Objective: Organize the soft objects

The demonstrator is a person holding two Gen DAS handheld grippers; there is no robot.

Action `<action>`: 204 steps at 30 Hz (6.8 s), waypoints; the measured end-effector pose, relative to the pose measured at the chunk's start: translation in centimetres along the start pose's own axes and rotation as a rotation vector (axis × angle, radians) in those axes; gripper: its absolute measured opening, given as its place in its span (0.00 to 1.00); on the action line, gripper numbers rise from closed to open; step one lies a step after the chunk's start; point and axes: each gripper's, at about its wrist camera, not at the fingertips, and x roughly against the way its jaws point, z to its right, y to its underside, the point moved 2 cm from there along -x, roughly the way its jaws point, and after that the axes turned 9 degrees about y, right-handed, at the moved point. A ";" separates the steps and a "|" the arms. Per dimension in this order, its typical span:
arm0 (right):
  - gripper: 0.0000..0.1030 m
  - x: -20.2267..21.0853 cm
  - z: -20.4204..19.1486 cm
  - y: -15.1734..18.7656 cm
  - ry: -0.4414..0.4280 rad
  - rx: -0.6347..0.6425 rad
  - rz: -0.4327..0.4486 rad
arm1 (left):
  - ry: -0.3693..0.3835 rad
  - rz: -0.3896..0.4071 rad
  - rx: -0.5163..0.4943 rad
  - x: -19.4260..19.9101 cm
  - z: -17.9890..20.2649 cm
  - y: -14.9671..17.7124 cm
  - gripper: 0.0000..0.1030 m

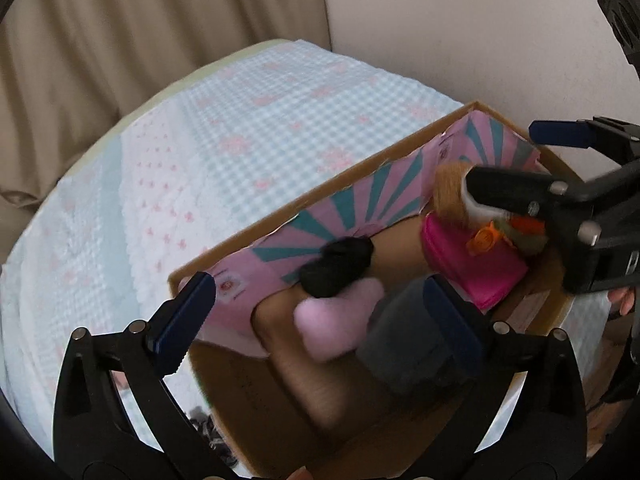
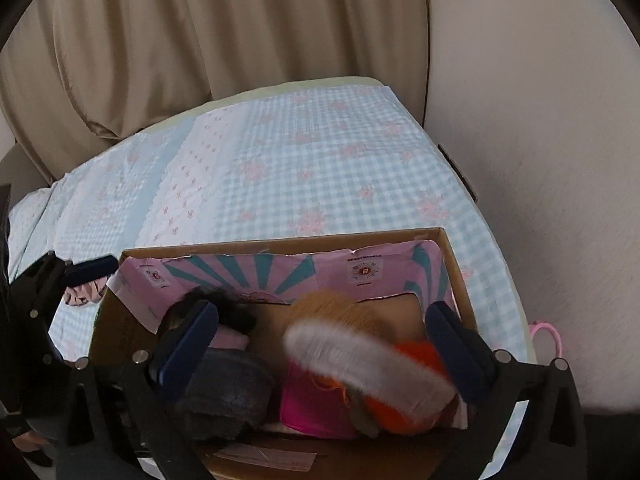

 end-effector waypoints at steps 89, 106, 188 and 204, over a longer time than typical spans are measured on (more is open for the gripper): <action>0.56 -3.4 -30.4 16.0 -0.118 0.089 0.012 | -0.056 0.049 0.161 -2.2 -28.4 18.1 0.57; 0.45 -1.7 -29.9 14.9 -0.154 0.064 0.043 | -0.087 0.096 0.181 1.4 -28.1 18.1 0.43; 1.00 2.6 -5.1 -0.2 -0.019 -0.058 -0.103 | 0.038 0.051 0.052 6.4 -2.7 3.3 1.00; 1.00 13.7 -13.2 0.8 -0.102 0.018 0.161 | -0.118 0.348 0.200 21.8 -11.2 9.7 1.00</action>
